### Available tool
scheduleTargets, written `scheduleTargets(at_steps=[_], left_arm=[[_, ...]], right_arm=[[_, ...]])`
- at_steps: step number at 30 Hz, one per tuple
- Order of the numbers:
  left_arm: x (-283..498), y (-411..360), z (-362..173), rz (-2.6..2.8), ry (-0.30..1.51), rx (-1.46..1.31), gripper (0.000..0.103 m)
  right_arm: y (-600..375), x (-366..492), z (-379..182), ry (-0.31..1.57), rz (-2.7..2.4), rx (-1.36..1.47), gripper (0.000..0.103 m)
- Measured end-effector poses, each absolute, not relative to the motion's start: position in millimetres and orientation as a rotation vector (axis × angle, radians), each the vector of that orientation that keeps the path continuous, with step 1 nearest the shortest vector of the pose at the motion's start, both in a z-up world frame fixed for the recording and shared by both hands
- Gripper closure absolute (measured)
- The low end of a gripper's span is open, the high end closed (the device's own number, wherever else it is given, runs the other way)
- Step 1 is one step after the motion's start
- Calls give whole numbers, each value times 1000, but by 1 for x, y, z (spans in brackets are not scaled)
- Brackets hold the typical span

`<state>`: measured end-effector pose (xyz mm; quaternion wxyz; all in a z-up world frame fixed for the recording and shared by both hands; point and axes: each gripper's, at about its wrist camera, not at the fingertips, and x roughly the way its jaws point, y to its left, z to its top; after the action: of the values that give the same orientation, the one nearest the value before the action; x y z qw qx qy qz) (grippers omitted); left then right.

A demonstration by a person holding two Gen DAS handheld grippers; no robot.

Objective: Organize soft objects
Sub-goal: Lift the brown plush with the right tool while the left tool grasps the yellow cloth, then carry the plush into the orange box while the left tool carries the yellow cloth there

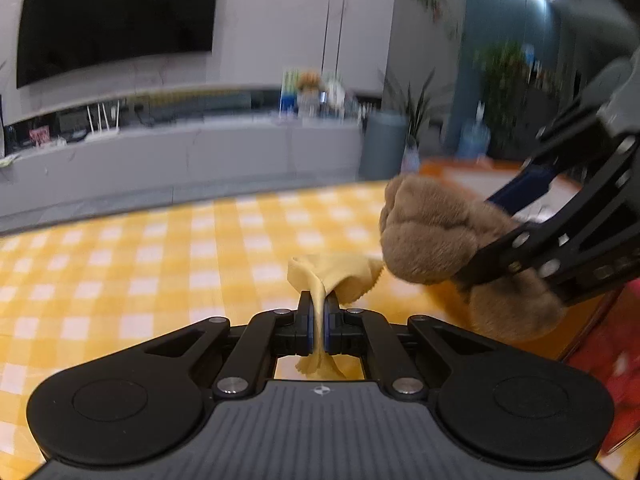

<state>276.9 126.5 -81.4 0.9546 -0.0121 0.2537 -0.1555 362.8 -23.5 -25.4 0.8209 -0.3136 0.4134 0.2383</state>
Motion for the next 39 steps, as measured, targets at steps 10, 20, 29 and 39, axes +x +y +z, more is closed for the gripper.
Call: scheduleTargets(at_steps=[10,20,29,39], left_arm=[[225,128,-28,-338,371,-131,98],[188,79,-12,-421,426,-102,98],[204,30,13,-500,408,-73,98],[235,-15,9,-532,445,-32,98]], right_arm=[[-57,319,29,733,455,-632,61],[-127,287,53,681,364,-523,60],[-194,282,50,709,278,-402,60],[-226,317,26,738,223,-342,60]])
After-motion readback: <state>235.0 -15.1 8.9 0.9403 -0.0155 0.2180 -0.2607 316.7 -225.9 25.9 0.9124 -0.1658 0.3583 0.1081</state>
